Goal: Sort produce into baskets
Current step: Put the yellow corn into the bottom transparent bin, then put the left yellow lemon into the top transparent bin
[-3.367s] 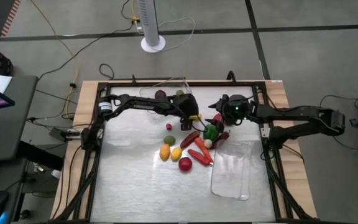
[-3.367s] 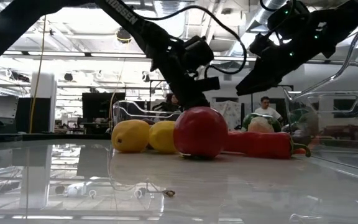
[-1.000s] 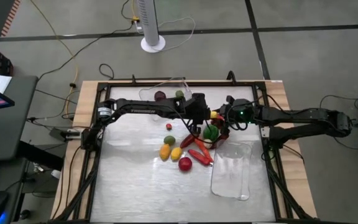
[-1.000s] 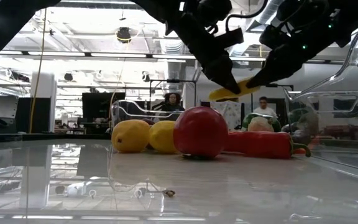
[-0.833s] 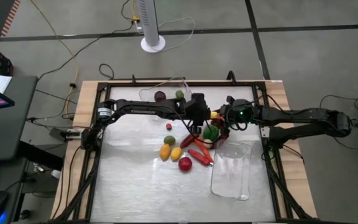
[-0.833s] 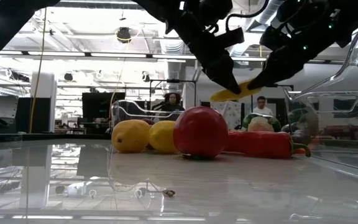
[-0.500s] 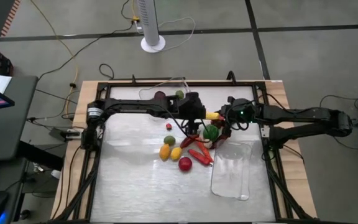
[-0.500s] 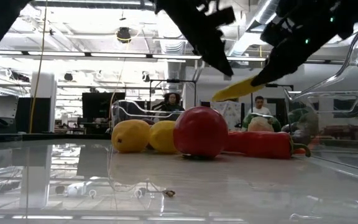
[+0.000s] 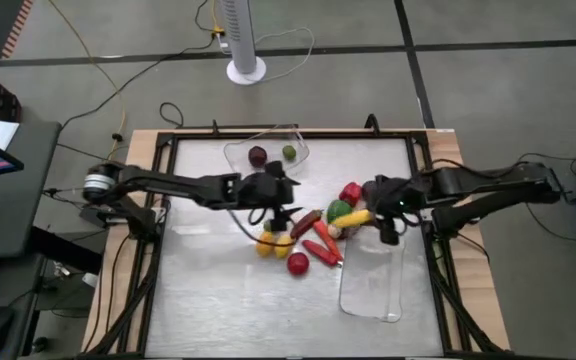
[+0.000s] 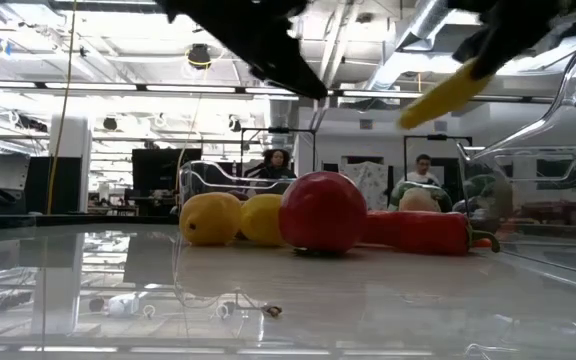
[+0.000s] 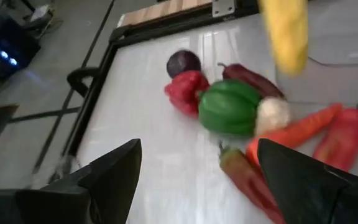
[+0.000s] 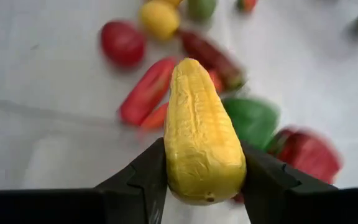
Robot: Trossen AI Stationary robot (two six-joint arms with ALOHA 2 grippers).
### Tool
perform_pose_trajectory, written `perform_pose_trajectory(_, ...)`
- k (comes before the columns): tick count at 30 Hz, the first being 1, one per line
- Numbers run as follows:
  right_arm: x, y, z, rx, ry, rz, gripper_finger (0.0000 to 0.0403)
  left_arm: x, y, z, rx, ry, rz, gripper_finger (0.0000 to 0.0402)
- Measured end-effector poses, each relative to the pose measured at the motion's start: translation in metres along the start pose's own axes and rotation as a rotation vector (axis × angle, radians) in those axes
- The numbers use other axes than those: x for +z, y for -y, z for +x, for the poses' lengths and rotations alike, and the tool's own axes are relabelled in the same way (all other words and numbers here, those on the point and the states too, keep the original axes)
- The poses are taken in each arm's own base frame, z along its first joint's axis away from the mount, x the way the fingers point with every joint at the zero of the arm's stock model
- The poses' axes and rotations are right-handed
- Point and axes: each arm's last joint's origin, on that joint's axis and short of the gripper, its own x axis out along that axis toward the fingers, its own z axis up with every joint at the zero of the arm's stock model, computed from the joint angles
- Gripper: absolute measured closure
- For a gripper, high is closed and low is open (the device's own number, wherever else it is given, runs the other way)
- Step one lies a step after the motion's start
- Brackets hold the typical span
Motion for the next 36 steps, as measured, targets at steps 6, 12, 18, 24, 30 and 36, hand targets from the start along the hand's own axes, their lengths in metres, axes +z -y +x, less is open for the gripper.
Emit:
perform_pose_trajectory(6,-0.007,-0.023,-0.025,0.078,-0.144,0.111,0.0210,-0.008,0.006,-0.030,-0.039,0.028,-0.077,0.0095)
perform_pose_trajectory(12,-0.018,-0.039,-0.021,0.082,-0.214,0.207,0.0188,-0.020,0.016,-0.030,-0.092,-0.040,-0.110,0.0095)
perform_pose_trajectory(18,-0.026,-0.041,-0.014,0.045,-0.273,0.277,0.0145,-0.037,0.024,-0.024,-0.182,-0.110,-0.138,0.0095)
perform_pose_trajectory(24,-0.025,-0.040,-0.014,0.010,-0.244,0.268,0.0132,-0.054,0.039,-0.016,-0.257,-0.251,-0.147,0.0095)
perform_pose_trajectory(30,-0.016,-0.037,-0.017,-0.059,-0.070,0.152,0.0131,-0.070,0.053,0.003,-0.273,-0.350,-0.137,0.0095)
perform_pose_trajectory(36,-0.009,-0.029,-0.019,-0.159,0.033,0.119,0.0131,-0.077,0.055,0.001,-0.255,-0.442,-0.270,0.0095)
